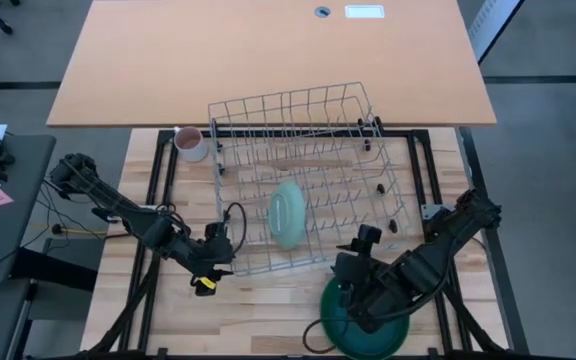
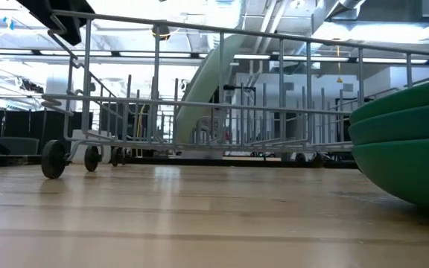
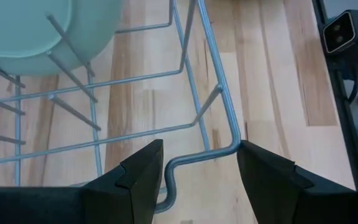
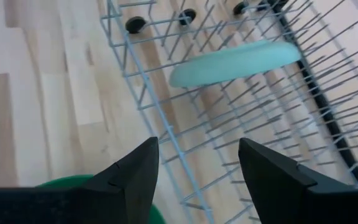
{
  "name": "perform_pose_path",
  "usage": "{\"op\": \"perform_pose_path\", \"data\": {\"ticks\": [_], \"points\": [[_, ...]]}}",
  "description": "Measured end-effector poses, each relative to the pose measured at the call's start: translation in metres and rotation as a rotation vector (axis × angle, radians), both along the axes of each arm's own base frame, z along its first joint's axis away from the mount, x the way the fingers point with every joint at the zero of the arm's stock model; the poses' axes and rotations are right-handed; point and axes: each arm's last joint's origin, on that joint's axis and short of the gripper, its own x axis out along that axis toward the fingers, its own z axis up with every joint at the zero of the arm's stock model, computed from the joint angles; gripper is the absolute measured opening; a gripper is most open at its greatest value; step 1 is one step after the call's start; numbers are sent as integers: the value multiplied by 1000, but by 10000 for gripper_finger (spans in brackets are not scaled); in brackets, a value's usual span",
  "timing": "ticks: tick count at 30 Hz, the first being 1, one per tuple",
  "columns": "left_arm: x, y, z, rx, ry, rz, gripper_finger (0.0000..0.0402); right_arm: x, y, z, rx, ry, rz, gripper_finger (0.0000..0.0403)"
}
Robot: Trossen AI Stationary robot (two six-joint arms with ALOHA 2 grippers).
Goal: Sort dishes
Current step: Put the dark blue plate in the dish rack
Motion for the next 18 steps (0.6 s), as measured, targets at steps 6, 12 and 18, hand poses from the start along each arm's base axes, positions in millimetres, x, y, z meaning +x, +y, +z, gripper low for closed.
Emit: {"op": "perform_pose_path", "data": {"ticks": [6,12,18], "points": [[-6,-2,1,10,13,-9,199,-3,4,-2,124,59,0,209],[-17,-1,9,0,-1,-24,199,-13,10,-6,260,226,22,190],[-33,4,15,-4,6,14,199,-25,14,-8,307,245,-104,176]]}}
